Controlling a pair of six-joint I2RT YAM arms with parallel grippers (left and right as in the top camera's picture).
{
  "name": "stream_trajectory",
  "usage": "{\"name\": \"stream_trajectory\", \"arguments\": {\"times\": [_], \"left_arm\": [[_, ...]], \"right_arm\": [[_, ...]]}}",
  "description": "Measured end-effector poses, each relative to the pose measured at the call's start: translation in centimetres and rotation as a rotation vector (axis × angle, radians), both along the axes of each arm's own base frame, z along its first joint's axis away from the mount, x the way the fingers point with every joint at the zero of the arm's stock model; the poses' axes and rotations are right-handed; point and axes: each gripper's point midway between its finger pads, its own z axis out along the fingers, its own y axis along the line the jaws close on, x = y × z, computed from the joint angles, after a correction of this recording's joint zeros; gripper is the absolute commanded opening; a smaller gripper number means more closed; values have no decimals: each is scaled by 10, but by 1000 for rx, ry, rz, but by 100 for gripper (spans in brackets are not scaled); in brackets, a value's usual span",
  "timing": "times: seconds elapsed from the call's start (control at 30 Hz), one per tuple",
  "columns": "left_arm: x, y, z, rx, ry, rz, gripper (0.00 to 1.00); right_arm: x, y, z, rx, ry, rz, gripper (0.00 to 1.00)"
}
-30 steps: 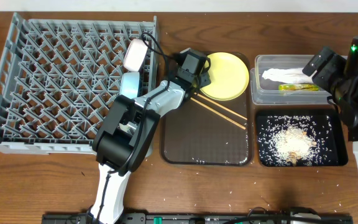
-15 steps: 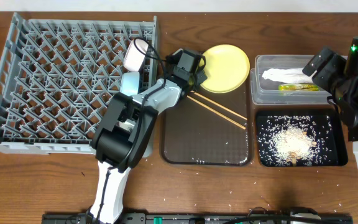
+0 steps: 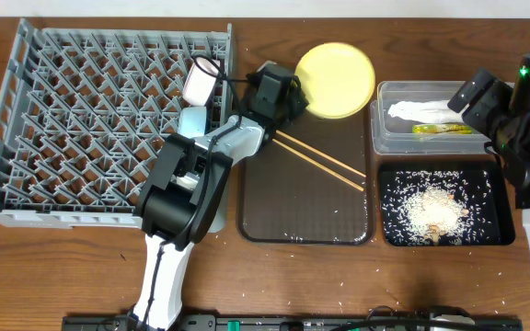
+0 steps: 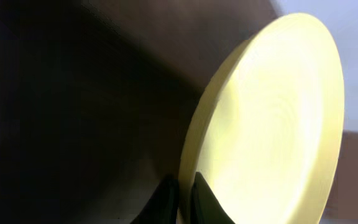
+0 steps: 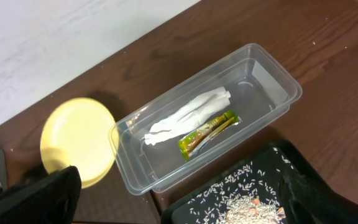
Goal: Sort waste into correct bins and load items into the dishwasher
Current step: 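Lift the yellow plate with the left gripper over the rack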
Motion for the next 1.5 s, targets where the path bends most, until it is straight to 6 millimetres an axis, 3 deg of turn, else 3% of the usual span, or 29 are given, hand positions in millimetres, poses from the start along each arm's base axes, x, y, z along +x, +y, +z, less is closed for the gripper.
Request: {"name": "stream_trajectory", "arguments": {"times": [0.13,0.33,0.43,0.57,0.73,0.9,1.07,1.23,1.37,1.5], "left_arm": [[5,-10,21,-115,-44,-76,7],[9,4,31,-188,-14,-100,8],[12,12,57,-218,-38,-105,7],[11,27,117,-244,-119,-111,8],[7,66,198,-242,-248,-86,8],[6,138,237,-189,-302,11,7],[-3,221,239,-97,-260,134,7],[-25,294,222,11,-173,237,7],[-40,333,202,108,-100,296,7],[-52,358,183,260,-37,330,7]], "right_arm": [[0,0,0,0,0,0,99],[0,0,0,0,0,0,99],[0,0,0,0,0,0,99],[0,0,0,0,0,0,99],[0,0,0,0,0,0,99],[0,0,0,0,0,0,99],[0,0,0,0,0,0,99],[0,0,0,0,0,0,99],[0,0,0,0,0,0,99],[0,0,0,0,0,0,99]]}}
